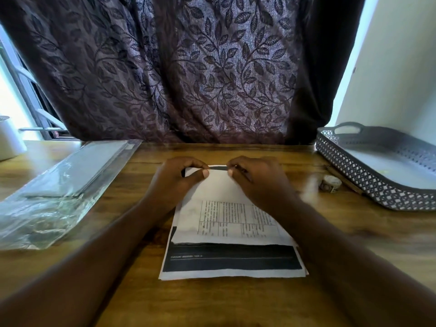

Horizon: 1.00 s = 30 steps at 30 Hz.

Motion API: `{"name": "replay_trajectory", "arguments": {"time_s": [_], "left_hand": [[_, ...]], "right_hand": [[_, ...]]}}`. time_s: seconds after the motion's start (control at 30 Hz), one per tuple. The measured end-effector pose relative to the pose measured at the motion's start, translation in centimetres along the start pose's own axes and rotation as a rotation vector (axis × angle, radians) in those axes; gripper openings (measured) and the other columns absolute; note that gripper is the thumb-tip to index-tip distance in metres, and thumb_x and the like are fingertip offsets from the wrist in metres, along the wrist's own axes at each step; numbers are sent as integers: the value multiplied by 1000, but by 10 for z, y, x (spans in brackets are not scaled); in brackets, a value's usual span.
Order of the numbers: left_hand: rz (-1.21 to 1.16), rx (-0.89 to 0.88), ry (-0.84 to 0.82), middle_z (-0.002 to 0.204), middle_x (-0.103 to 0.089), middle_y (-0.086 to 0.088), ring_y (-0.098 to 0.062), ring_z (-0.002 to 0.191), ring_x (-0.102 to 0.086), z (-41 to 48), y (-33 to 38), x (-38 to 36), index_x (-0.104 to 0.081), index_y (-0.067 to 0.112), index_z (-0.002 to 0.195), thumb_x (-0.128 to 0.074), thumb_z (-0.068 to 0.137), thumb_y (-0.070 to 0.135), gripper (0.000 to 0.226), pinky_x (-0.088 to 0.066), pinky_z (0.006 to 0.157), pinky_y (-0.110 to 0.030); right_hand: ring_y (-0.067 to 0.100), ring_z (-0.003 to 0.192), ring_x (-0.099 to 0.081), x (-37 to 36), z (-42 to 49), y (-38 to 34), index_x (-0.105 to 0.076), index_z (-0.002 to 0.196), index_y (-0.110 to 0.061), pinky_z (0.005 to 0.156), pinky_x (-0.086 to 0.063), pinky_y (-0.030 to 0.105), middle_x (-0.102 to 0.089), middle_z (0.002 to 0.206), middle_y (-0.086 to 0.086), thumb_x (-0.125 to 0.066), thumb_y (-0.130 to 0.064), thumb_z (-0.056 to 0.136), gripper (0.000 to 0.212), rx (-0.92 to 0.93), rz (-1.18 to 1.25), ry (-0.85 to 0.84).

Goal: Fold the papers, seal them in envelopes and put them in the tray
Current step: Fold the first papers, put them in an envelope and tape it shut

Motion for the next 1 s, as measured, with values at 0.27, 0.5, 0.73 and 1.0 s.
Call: {"name": "replay_trajectory", "arguments": {"time_s": [0.27,0.5,0.73,1.0], "left_hand": [[82,-158,31,89,-70,18,10,88,-63,-6,25,2,-78,16,92,-76,85,11,9,-42,77,-2],[-35,29,44,91,-77,9,-5,87,-70,2,-12,13,-80,14,91,-76,85,9,8,-57,82,-32],[-93,93,91,89,-77,10,-9,84,-72,3,-32,19,-80,19,89,-77,85,11,10,-59,82,-47],[254,4,111,106,-73,9,-8,98,-64,4,-13,19,-75,20,105,-68,93,20,14,-51,86,-30]], "right_hand": [[10,62,-51,-12,-1,-5,-63,90,-29,54,-31,27,-58,71,-12,-51,-40,100,20,30,-55,-174],[20,70,-56,-9,-5,47,-53,68,-25,62,-44,36,-57,70,-4,-58,-32,99,32,-187,108,-309],[37,63,-64,-4,-22,78,-73,90,-7,61,-55,44,-72,76,13,-62,-16,98,16,-418,526,-223],[27,73,-70,-3,-22,76,-68,98,-15,67,-60,46,-75,83,8,-58,-12,100,11,-471,686,-140]]}}
Point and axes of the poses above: each hand's wrist, its own z-axis towards the middle knuckle, its own x-axis out of the back of the hand, y = z × x, the point moved 8 cm from there along z, towards the middle knuckle
